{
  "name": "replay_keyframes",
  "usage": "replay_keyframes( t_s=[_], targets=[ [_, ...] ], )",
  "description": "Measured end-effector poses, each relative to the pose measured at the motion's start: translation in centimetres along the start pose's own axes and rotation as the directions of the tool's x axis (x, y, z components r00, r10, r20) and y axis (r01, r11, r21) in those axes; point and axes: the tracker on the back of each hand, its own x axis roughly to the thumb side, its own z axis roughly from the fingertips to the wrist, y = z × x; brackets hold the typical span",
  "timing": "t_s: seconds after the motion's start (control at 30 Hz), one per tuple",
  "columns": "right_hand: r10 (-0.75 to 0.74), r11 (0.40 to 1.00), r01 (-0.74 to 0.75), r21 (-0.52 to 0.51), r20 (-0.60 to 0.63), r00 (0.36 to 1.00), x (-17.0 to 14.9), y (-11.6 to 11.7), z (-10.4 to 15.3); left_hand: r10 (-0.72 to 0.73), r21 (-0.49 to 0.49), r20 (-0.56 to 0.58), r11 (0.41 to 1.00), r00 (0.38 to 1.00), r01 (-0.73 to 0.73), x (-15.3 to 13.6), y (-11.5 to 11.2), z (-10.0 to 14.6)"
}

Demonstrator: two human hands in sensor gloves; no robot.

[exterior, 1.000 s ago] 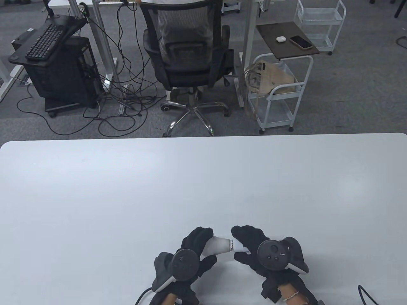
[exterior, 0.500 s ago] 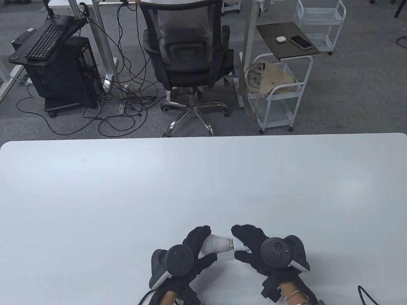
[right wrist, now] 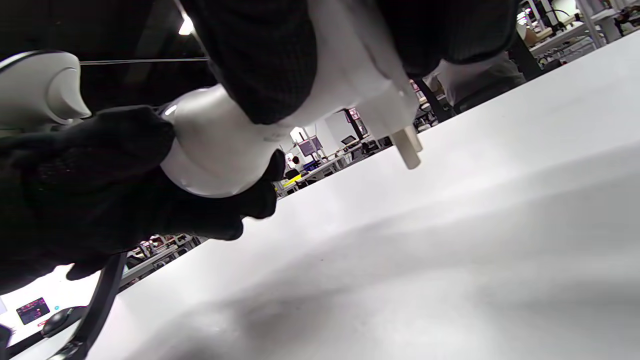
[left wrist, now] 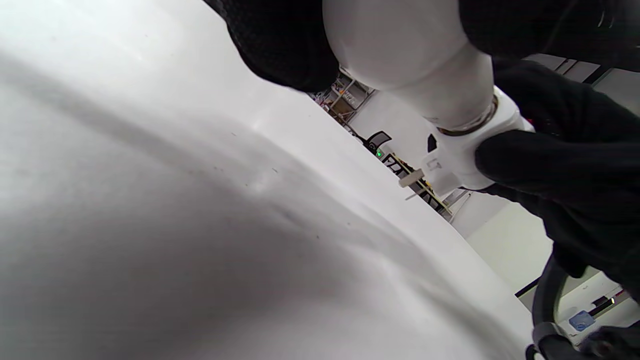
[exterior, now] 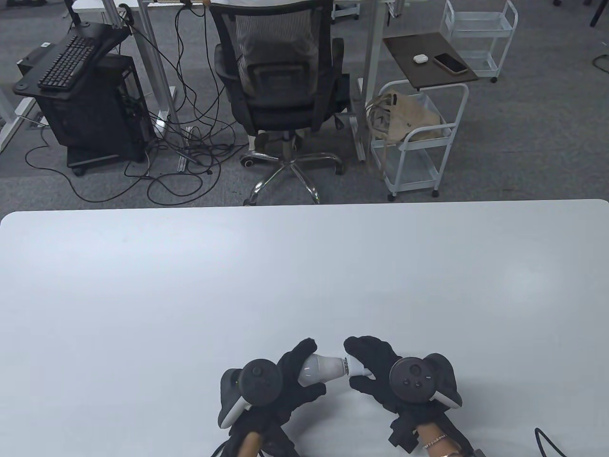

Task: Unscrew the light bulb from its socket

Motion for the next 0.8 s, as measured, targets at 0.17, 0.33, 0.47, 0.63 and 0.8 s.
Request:
replay_keyframes(
  t_s=[0.17,0.33,0.47,0.63,0.8],
  targets=[
    [-0.025,0.999,0.024,-0.027,-0.032,0.999,-0.52,-0.24,0.21,-0.024,0.058,0.012,0.998,1.000,0.023,-0.15,0.30,0.19],
    [-0.002,1.000,0.001,-0.028,-0.029,1.000,-0.39,-0.09,0.28,0.003,0.053,0.005,0.999,1.000,-0.003,-0.45,0.36,0.18],
    [-0.008,1.000,0.007,-0.024,-0.023,1.000,-0.39,-0.11,0.24,0.061,0.023,-0.005,0.998,0.998,-0.061,-0.91,0.34,0.09],
    [-0.015,0.999,0.013,-0.034,-0.041,0.999,-0.47,0.19,0.08,0.052,0.006,-0.016,0.999,0.999,-0.052,-0.56,0.21,0.17],
    [-0.044,0.999,0.042,-0.033,-0.041,0.998,-0.51,0.21,0.09,0.035,0.028,-0.008,0.999,0.999,-0.035,-0.46,0.25,0.12]
  ],
)
